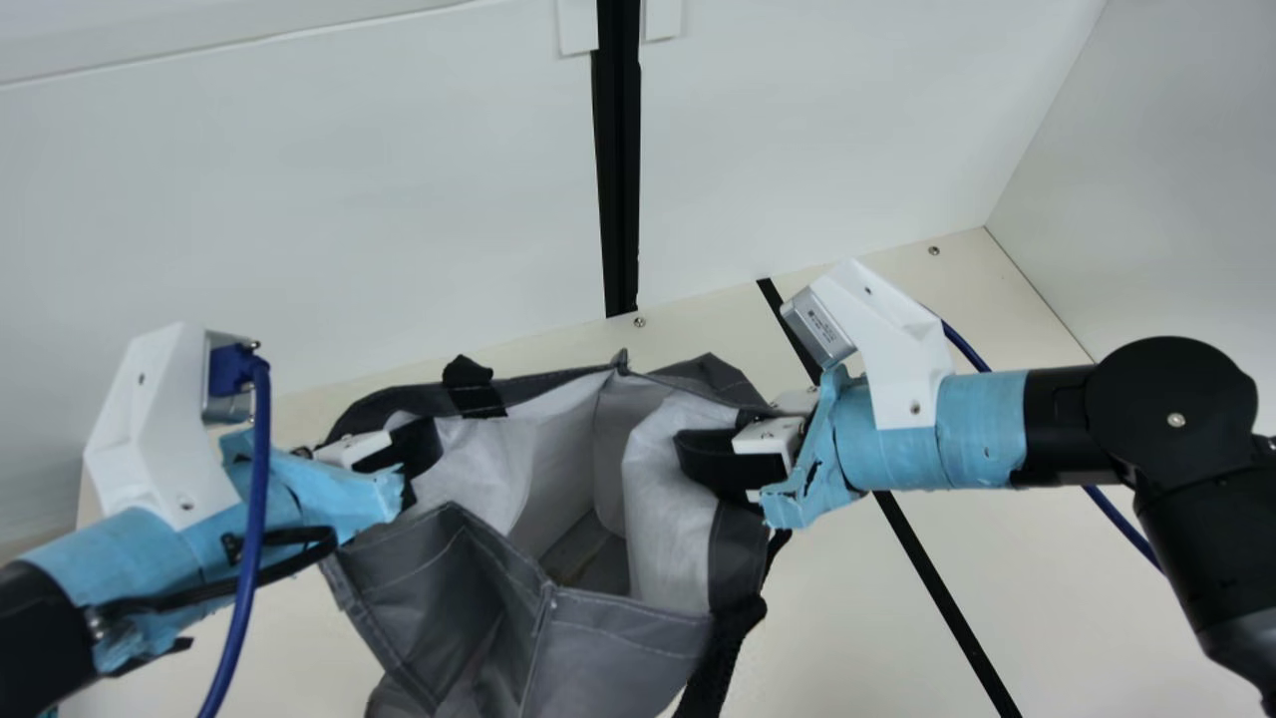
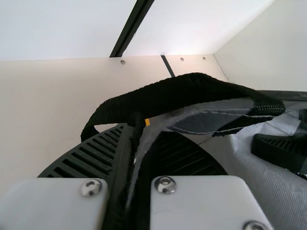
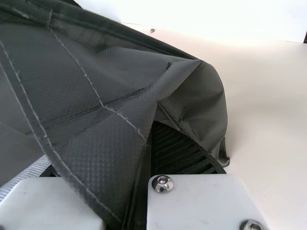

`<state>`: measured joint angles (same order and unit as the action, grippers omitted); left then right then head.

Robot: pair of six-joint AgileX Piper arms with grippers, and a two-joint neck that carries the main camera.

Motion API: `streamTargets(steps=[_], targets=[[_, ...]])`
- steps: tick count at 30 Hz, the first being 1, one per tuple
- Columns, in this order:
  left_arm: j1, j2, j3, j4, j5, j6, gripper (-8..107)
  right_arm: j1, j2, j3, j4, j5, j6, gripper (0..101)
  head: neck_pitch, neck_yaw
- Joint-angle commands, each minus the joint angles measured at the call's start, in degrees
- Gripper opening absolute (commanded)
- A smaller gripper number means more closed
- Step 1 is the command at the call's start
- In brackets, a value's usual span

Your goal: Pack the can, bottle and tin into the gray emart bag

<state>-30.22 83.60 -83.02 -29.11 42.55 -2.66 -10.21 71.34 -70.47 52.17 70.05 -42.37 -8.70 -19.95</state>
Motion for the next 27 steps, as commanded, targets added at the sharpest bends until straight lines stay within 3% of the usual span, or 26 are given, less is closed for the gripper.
streamTargets(steps=[1, 16, 27], targets=[[0.0, 0.0, 0.0, 0.0, 0.0, 0.0, 40, 0.0, 0.0, 0.0, 0.0, 0.0, 0.0, 0, -1.3, 0.0], [0.0, 0.0, 0.0, 0.0, 0.0, 0.0, 90, 0.0, 0.0, 0.0, 0.0, 0.0, 0.0, 0, -1.3, 0.0], [0.0, -0.5, -1.4, -0.1, -1.0, 0.7, 90, 0.0, 0.0, 0.0, 0.0, 0.0, 0.0, 0, -1.3, 0.0]])
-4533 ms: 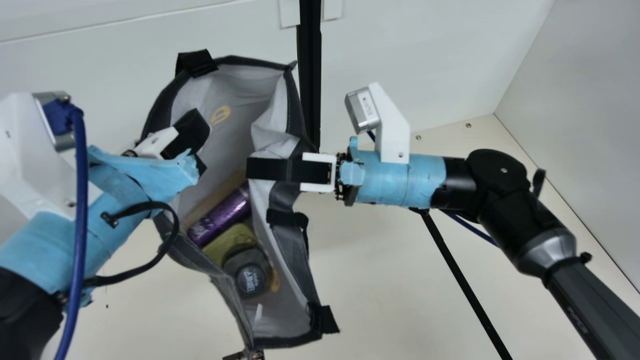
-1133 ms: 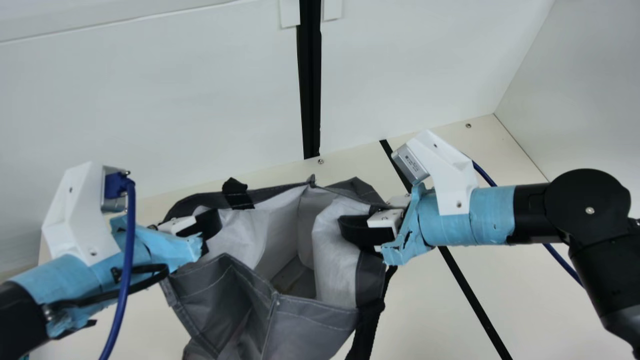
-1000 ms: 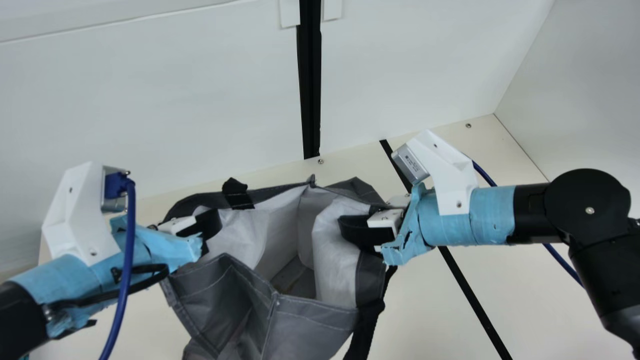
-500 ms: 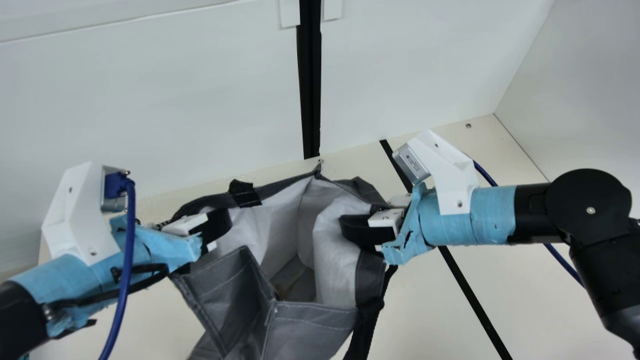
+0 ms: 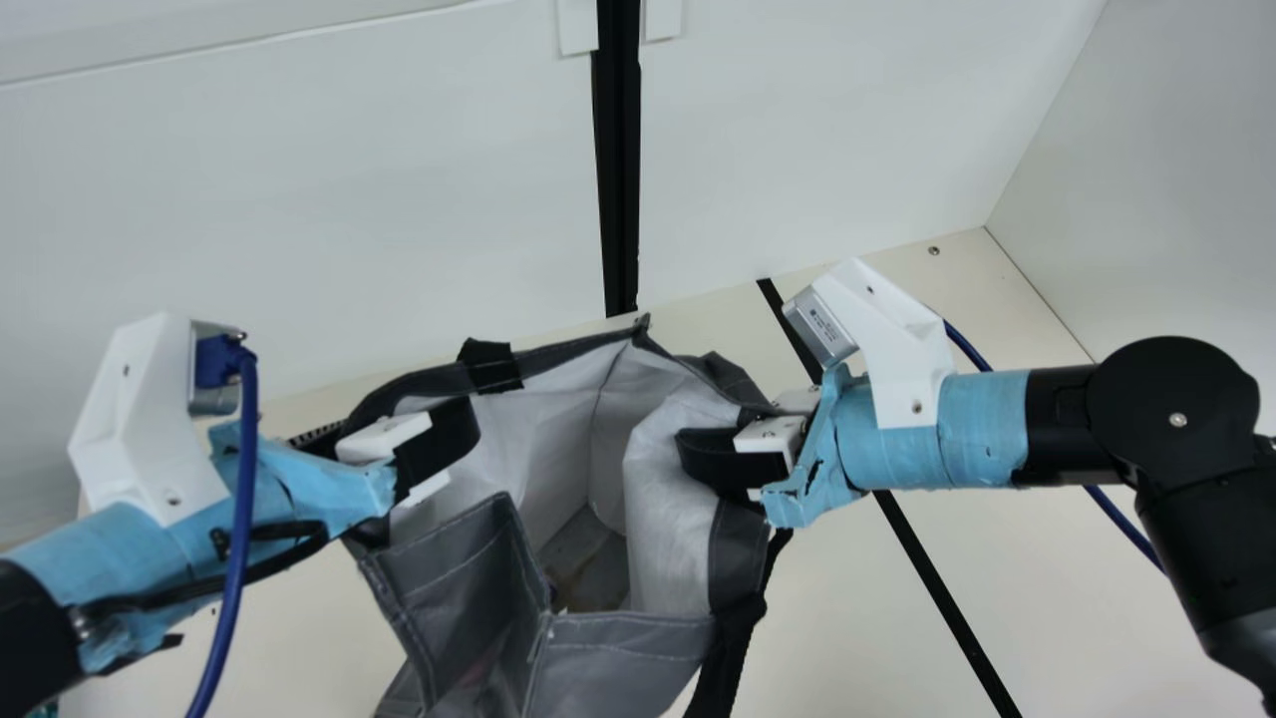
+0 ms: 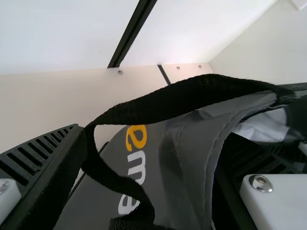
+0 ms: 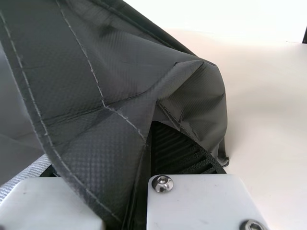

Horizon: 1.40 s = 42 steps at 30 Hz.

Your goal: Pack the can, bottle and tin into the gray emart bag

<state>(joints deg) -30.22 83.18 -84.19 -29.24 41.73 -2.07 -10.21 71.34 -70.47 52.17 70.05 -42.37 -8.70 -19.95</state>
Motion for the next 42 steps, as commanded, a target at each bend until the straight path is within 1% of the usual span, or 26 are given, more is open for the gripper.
streamTargets(steps=[1, 16, 22, 25, 32, 42], targets=[[0.0, -0.2, -0.6, 0.1, -0.3, 0.1, 90, 0.0, 0.0, 0.0, 0.0, 0.0, 0.0, 0, -1.3, 0.0], [0.1, -2.7, -6.1, 0.9, -2.5, 0.5, 90, 0.0, 0.0, 0.0, 0.0, 0.0, 0.0, 0, -1.3, 0.0], [0.4, -4.3, -7.3, 4.3, -2.3, -1.2, 90, 0.0, 0.0, 0.0, 0.0, 0.0, 0.0, 0, -1.3, 0.0], [0.6, -5.3, -7.6, 7.7, -1.9, -3.0, 90, 0.0, 0.0, 0.0, 0.0, 0.0, 0.0, 0, -1.3, 0.0], [0.6, -7.8, -8.2, 19.0, 0.6, -9.5, 90, 0.0, 0.0, 0.0, 0.0, 0.0, 0.0, 0, -1.3, 0.0], [-1.3, -11.6, -8.9, 36.9, 7.8, -18.5, 90, 0.0, 0.0, 0.0, 0.0, 0.0, 0.0, 0, -1.3, 0.0]])
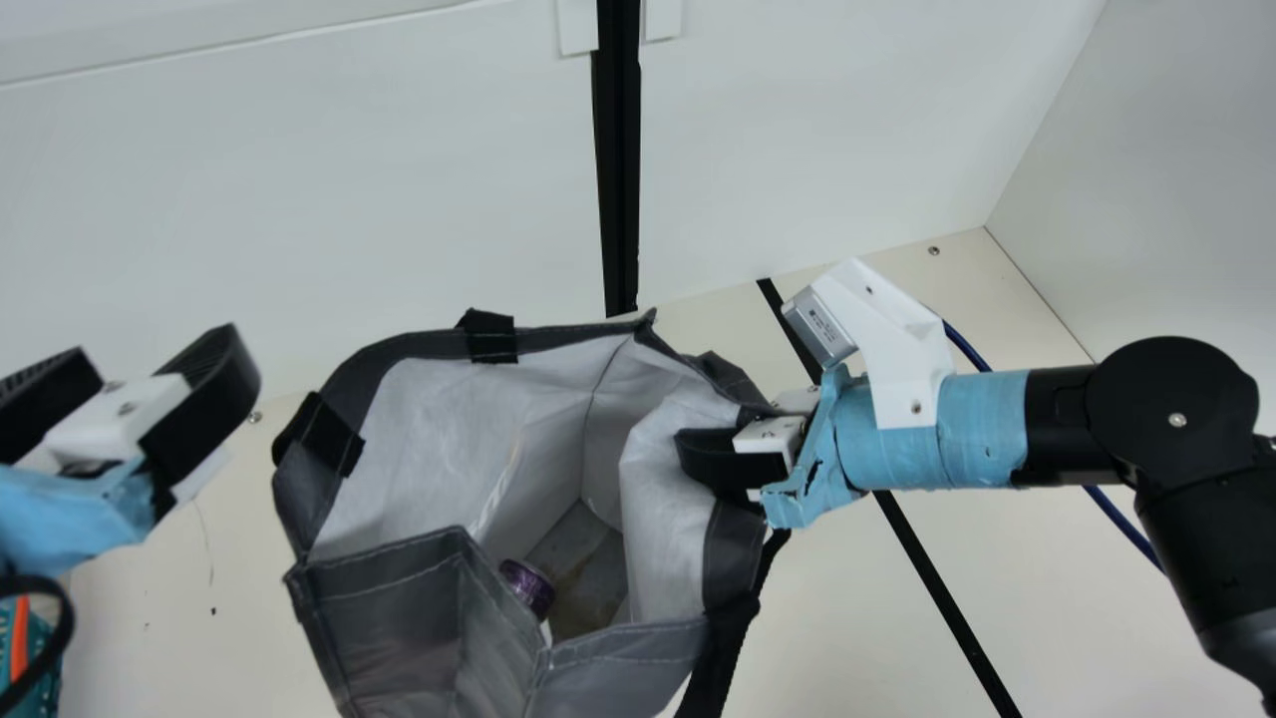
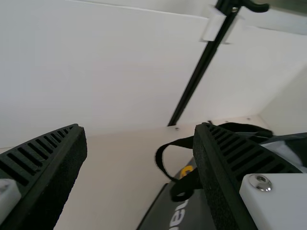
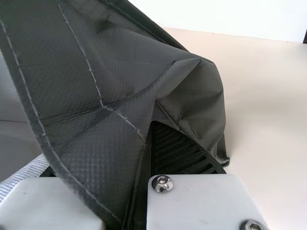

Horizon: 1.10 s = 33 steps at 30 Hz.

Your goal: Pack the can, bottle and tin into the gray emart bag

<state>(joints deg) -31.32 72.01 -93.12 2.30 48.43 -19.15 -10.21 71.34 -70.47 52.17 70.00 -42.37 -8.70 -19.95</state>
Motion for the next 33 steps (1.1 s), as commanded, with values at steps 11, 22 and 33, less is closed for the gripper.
streamTargets(steps=[11, 22, 33], targets=[[-3.4, -5.9, 3.7, 21.2, 8.8, -8.9, 90, 0.0, 0.0, 0.0, 0.0, 0.0, 0.0, 0, -1.3, 0.0], [-5.0, -13.1, 12.8, 30.0, 13.4, -15.7, 90, 0.0, 0.0, 0.0, 0.0, 0.0, 0.0, 0, -1.3, 0.0], [-5.7, -18.3, 22.1, 33.8, 15.8, -20.4, 90, 0.0, 0.0, 0.0, 0.0, 0.0, 0.0, 0, -1.3, 0.0]])
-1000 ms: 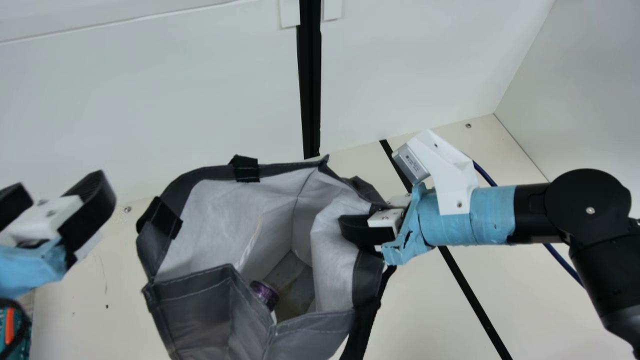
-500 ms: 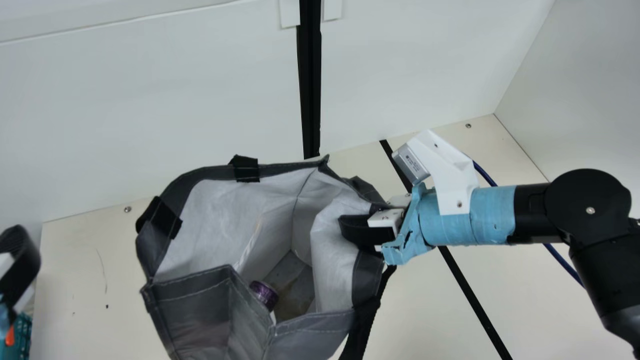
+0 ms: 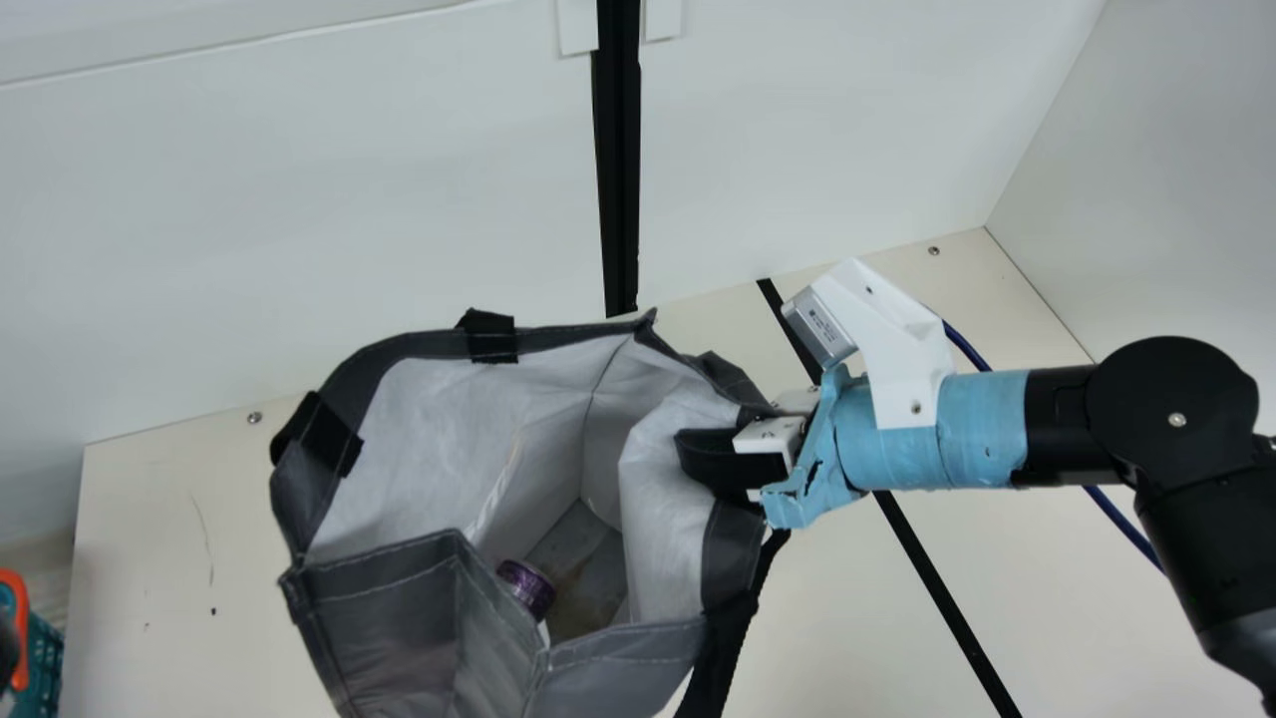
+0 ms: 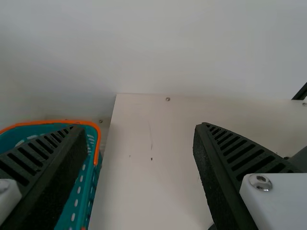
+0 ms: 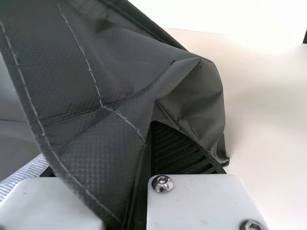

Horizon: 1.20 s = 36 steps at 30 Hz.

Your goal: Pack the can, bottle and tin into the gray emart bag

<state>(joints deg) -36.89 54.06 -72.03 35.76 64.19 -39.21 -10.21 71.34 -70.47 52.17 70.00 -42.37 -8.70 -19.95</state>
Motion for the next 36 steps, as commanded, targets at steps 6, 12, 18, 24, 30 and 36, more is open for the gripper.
streamTargets(steps=[6, 12, 18, 24, 30, 36], targets=[[-0.1, -2.6, 5.5, 1.5, 1.1, -2.7, 90, 0.0, 0.0, 0.0, 0.0, 0.0, 0.0, 0, -1.3, 0.0], [-0.1, -2.6, 5.5, 1.4, 1.0, -2.7, 90, 0.0, 0.0, 0.0, 0.0, 0.0, 0.0, 0, -1.3, 0.0], [-0.1, -2.6, 5.5, 1.4, 1.0, -2.7, 90, 0.0, 0.0, 0.0, 0.0, 0.0, 0.0, 0, -1.3, 0.0], [-0.1, -2.6, 5.5, 1.4, 1.0, -2.7, 90, 0.3, 0.6, -2.1, -0.9, -0.4, 1.1, 0, -1.3, 0.0], [-0.1, -2.6, 5.5, 1.4, 1.0, -2.7, 90, -1.0, 2.1, -6.6, -2.8, -0.7, 2.2, 0, -1.3, 0.0], [-0.1, -2.6, 5.5, 1.4, 1.0, -2.7, 90, -3.1, 3.7, -10.9, -4.5, -0.6, 3.3, 0, -1.3, 0.0]])
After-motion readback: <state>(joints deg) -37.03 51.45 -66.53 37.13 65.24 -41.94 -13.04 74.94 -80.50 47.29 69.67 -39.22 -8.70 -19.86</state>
